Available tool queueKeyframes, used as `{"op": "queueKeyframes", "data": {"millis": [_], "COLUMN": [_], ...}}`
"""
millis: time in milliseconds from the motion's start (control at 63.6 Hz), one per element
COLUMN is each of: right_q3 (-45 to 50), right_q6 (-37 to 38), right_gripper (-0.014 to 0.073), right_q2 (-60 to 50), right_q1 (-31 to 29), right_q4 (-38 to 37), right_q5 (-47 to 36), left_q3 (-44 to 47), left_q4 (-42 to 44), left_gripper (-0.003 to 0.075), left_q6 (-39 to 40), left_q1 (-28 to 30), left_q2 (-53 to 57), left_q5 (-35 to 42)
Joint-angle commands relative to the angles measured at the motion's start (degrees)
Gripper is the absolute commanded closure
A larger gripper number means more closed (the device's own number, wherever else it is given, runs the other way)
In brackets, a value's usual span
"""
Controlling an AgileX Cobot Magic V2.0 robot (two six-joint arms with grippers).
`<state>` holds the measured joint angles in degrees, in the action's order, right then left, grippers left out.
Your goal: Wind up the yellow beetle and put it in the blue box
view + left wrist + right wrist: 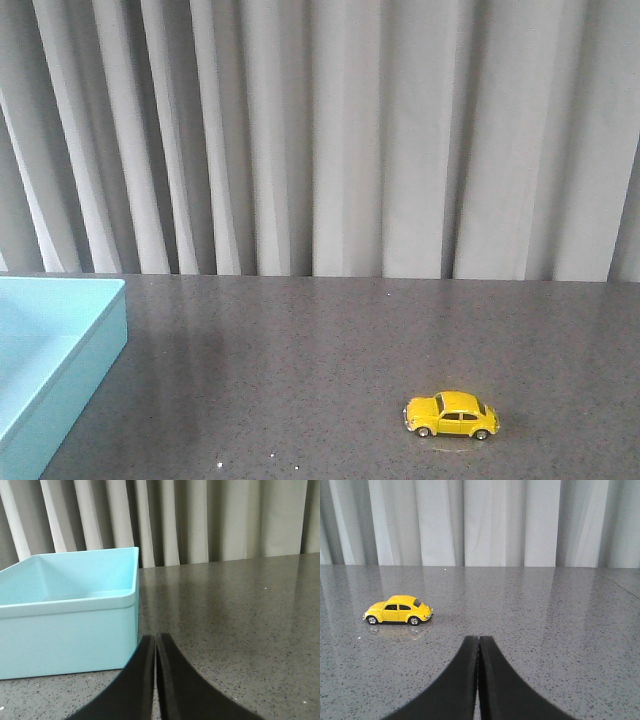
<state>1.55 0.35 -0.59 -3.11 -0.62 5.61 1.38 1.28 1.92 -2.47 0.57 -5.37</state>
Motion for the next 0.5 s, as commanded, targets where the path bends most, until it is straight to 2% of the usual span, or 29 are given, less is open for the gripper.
{"op": "queueKeyframes", "data": {"millis": [0,330,487], "right_q3": [0.21,-0.17,-6.40], "right_q6": [-0.35,1.25,0.98], "right_gripper": [0.0598,0.0597,0.0598], "right_q2": [-0.69,-0.69,0.44], "right_q1": [0.10,0.10,0.10], "right_q4": [-0.47,2.43,5.60], "right_q5": [-4.59,-6.14,-5.61], "left_q3": [-0.71,-0.99,-5.67], "left_q4": [-0.61,-0.02,-0.13], "left_gripper": [0.0726,0.0726,0.0726], "left_q6": [0.44,0.35,0.53], "left_q1": [0.12,0.12,0.12], "left_q2": [0.98,0.98,0.79], "left_q5": [4.17,5.74,10.39]}}
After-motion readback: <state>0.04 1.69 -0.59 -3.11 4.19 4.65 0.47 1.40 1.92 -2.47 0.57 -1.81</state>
